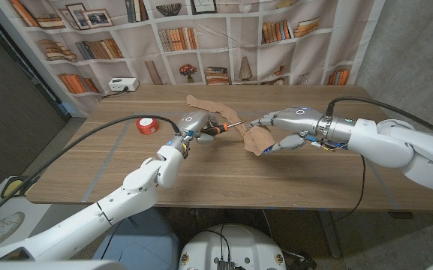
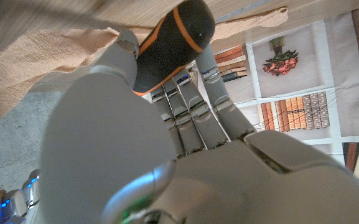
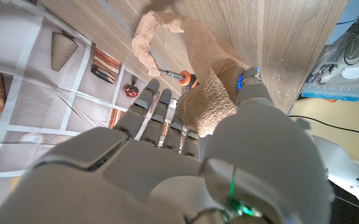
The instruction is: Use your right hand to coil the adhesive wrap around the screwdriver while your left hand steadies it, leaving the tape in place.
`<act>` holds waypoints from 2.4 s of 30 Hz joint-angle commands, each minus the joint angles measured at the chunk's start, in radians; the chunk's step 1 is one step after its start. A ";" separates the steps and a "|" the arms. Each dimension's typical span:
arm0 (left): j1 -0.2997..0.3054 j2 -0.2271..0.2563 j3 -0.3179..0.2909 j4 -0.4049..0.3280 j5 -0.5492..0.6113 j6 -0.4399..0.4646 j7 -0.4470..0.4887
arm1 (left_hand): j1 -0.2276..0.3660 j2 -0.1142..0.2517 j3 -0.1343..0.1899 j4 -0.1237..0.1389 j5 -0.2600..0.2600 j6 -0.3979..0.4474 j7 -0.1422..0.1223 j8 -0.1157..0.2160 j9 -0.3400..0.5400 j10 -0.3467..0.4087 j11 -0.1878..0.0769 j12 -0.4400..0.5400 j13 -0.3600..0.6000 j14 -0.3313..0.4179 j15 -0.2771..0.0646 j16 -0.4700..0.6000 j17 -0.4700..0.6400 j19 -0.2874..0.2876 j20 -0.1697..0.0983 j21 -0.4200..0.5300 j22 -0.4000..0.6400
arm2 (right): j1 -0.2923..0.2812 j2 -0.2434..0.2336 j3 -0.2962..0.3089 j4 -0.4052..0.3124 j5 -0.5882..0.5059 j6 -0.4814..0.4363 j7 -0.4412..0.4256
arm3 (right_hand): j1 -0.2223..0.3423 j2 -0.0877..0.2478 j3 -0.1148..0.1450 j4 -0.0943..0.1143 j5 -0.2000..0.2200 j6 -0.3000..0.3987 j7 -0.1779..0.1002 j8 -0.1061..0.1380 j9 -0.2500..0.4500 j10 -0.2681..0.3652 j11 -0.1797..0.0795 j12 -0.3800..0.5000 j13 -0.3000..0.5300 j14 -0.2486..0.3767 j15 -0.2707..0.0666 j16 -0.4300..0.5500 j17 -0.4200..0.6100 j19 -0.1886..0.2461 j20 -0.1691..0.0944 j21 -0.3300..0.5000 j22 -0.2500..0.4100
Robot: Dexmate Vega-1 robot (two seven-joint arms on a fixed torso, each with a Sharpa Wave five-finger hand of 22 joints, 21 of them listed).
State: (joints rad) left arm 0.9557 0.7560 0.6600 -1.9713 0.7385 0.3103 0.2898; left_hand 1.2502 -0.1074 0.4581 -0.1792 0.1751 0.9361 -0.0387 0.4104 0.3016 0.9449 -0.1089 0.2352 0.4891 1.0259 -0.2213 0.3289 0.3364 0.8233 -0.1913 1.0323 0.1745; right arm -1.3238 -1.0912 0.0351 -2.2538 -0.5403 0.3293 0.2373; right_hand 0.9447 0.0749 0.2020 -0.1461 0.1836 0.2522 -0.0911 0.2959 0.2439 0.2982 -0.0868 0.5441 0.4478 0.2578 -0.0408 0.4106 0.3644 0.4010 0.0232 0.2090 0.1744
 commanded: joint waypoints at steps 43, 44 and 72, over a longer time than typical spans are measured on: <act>-0.058 -0.040 0.064 0.049 0.001 -0.076 -0.058 | 0.210 0.214 0.022 0.012 0.005 0.027 0.016 -0.002 0.024 0.009 -0.001 -0.006 0.004 0.017 -0.005 0.000 0.006 -0.005 -0.004 0.025 0.003 | 0.184 0.128 -0.121 0.029 0.032 0.024 -0.117 | -0.024 0.018 -0.034 0.018 0.006 0.041 0.005 0.001 0.004 0.048 -0.013 0.026 0.015 -0.013 -0.160 -0.019 0.001 -0.021 0.013 -0.011 0.003; -0.057 -0.040 0.063 0.049 -0.001 -0.077 -0.059 | 0.210 0.215 0.022 0.012 0.005 0.029 0.017 -0.001 0.024 0.008 0.000 -0.006 0.005 0.016 -0.004 0.000 0.006 -0.005 -0.003 0.026 0.003 | 0.187 0.131 -0.124 0.032 0.036 0.023 -0.122 | -0.025 0.019 -0.035 0.018 0.006 0.041 0.005 0.001 0.004 0.048 -0.013 0.026 0.015 -0.014 -0.159 -0.019 0.001 -0.021 0.014 -0.011 0.003; -0.053 -0.045 0.079 0.047 0.007 -0.115 -0.070 | 0.211 0.216 0.026 0.012 0.002 0.021 0.021 -0.008 0.028 -0.003 0.000 -0.011 0.007 0.003 -0.001 -0.005 0.009 -0.020 -0.003 0.026 0.001 | 0.388 0.178 -0.281 0.129 0.129 -0.075 -0.137 | -0.057 0.018 -0.053 0.027 0.009 0.041 0.011 -0.006 0.004 0.041 -0.009 0.018 0.008 -0.018 -0.155 -0.030 -0.003 -0.021 0.015 -0.009 0.002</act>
State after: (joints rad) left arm 0.8972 0.7113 0.7360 -1.9203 0.7448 0.2111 0.2222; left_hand 1.2521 -0.1092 0.4610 -0.1821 0.1738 0.9362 -0.0386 0.4014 0.3025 0.9449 -0.1089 0.2255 0.4940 1.0259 -0.2213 0.3205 0.3416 0.8067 -0.1927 1.0554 0.1708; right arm -1.0295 -0.9330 -0.1759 -2.1785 -0.4604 0.2790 0.0932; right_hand 0.8944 0.0686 0.1459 -0.1062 0.1835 0.2911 -0.0837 0.2902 0.2437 0.3341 -0.0907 0.5674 0.4541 0.2362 -0.0407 0.3833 0.3624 0.3762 0.0341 0.2003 0.1744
